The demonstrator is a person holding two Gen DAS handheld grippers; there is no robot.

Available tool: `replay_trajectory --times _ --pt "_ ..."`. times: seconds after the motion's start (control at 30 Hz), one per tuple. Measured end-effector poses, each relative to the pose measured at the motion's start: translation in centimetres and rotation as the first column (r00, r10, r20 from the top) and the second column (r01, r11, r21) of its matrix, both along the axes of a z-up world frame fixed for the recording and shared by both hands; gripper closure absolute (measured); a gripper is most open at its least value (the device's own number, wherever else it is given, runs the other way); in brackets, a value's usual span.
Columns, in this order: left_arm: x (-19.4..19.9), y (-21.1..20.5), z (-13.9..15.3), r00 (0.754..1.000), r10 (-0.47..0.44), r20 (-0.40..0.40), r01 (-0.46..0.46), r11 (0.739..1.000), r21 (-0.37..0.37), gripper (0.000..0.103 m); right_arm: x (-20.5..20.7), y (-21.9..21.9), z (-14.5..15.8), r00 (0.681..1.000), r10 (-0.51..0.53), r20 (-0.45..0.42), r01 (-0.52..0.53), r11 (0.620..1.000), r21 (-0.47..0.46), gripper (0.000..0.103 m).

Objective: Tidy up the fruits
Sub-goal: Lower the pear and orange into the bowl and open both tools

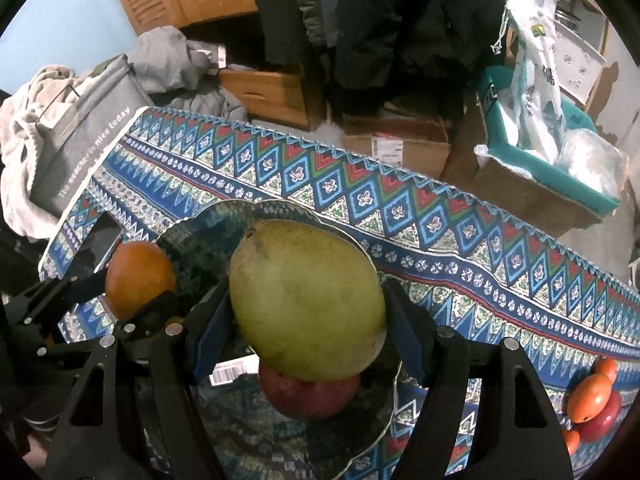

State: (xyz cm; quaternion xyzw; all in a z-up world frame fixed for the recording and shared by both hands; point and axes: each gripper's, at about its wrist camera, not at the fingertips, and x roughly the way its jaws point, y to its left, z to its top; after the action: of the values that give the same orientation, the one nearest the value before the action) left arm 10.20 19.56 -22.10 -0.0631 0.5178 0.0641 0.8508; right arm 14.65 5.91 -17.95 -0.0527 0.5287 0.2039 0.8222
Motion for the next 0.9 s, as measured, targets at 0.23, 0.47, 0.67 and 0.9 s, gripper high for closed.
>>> replay_trajectory --times 0.23,0.47,0.67,0.9 --pt "0.4 -0.4 -0.4 1.0 -0.011 -0.027 0.012 1.0 0.01 0.036 0.3 -0.1 -0.3 1.0 0.005 -0.026 -0.004 1.0 0.021 0.03" --pt "0.0 -0.9 0.8 0.999 -0.03 0.017 0.03 1.0 0.006 0.032 -0.1 0.4 0.0 0.999 0.035 -0.023 -0.034 0.999 0.028 0.03" --pt "-0.3 -1.1 1.3 0.999 -0.032 0.02 0.031 0.999 0.017 0.032 -0.4 -0.5 0.6 1.0 0.01 -0.008 -0.01 1.0 0.027 0.03" --pt "-1.1 -1.4 3.3 0.998 -0.03 0.059 0.028 0.999 0.038 0.032 -0.8 -1.9 2.2 0.999 -0.027 0.039 0.028 1.0 -0.005 0.03"
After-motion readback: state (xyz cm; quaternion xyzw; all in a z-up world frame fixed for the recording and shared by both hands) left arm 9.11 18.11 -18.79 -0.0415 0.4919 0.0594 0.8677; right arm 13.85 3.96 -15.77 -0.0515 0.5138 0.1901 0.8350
